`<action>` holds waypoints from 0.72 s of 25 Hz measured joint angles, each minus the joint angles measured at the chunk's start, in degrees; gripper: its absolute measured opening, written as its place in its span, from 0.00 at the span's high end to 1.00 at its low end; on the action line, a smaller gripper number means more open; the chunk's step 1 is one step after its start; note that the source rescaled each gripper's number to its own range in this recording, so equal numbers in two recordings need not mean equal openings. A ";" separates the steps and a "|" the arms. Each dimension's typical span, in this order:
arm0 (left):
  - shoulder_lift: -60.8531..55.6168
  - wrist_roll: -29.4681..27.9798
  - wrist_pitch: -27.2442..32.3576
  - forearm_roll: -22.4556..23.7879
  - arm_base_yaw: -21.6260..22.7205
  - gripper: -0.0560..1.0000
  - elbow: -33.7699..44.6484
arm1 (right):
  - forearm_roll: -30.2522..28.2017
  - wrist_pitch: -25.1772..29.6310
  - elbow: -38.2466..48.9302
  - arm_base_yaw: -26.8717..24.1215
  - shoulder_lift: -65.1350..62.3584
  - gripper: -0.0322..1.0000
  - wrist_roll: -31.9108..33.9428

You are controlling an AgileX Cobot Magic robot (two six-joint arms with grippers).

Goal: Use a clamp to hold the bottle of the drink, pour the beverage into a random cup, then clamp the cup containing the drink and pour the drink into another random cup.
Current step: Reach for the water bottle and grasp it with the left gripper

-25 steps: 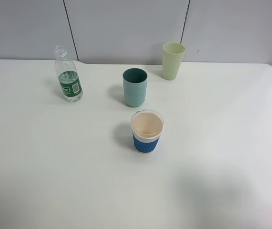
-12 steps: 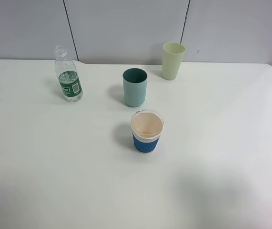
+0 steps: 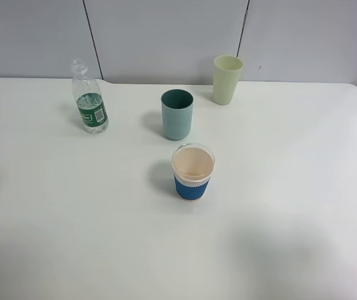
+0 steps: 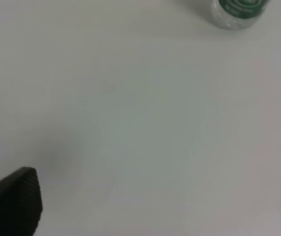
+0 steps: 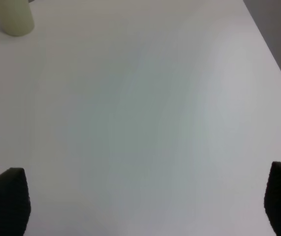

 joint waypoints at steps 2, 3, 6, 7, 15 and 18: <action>0.00 2.45 -0.48 -0.43 0.00 0.00 0.00 | 0.00 0.00 0.00 0.00 0.00 0.00 0.00; 0.00 3.61 -0.86 -0.48 0.00 0.00 0.05 | 0.00 0.00 0.00 0.00 0.00 0.00 0.00; 1.08 5.36 -2.03 -0.55 0.00 0.00 0.05 | 0.00 0.00 0.00 0.00 0.00 0.00 0.00; 1.91 5.61 -2.35 -0.55 0.00 0.00 0.05 | 0.00 0.00 0.00 0.00 0.00 0.00 0.00; 11.45 5.90 -5.58 -2.09 0.00 0.00 0.10 | 0.00 0.00 0.00 0.00 0.00 0.00 0.00; 15.10 5.11 -8.39 -3.42 0.00 0.00 0.10 | 0.00 0.00 0.00 0.00 0.00 0.00 0.00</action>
